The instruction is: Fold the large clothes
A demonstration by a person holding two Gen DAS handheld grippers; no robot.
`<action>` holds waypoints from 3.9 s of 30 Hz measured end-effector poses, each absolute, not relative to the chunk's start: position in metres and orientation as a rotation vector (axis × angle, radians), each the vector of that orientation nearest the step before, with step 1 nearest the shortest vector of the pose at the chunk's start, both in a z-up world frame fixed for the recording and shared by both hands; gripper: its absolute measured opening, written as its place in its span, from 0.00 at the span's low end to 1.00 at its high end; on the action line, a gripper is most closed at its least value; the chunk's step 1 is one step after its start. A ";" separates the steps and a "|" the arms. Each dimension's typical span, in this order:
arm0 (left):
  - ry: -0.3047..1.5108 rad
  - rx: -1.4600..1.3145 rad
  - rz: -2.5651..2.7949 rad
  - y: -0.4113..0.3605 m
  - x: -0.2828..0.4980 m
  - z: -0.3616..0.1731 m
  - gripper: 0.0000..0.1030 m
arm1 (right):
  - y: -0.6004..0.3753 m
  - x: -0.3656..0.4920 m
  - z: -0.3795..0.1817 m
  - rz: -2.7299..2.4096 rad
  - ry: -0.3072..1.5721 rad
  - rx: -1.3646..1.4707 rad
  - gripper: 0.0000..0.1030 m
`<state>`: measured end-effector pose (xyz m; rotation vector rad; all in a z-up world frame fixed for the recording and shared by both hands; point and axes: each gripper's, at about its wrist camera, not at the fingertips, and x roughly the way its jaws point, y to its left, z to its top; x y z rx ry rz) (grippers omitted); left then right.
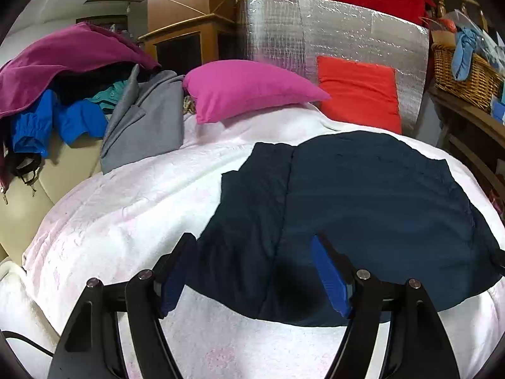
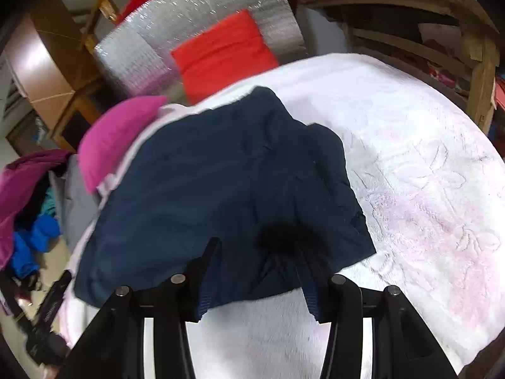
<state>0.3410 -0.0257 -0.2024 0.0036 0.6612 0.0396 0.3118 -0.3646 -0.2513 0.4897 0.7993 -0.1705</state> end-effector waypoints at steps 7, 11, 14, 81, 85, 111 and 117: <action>0.695 0.037 0.039 -0.033 0.343 -0.209 0.73 | -0.370 0.341 -0.284 -0.233 0.897 0.487 0.50; 0.728 0.013 0.038 -0.030 0.347 -0.214 0.73 | -0.370 0.334 -0.274 -0.227 0.854 0.507 0.50; 0.723 0.028 0.042 -0.032 0.346 -0.214 0.73 | -0.373 0.325 -0.259 -0.225 0.766 0.498 0.50; 0.329 0.039 0.011 -0.020 0.107 0.018 0.96 | -0.252 0.065 -0.023 -0.262 0.327 0.127 0.92; 0.306 0.065 0.002 -0.022 0.087 0.032 0.97 | -0.237 0.044 -0.007 -0.260 0.312 0.108 0.92; 0.208 0.104 -0.015 -0.013 0.013 0.068 0.99 | -0.199 -0.005 0.008 -0.268 0.357 0.081 0.92; 0.192 0.102 -0.024 -0.010 0.003 0.072 1.00 | -0.190 -0.012 0.012 -0.259 0.347 0.065 0.92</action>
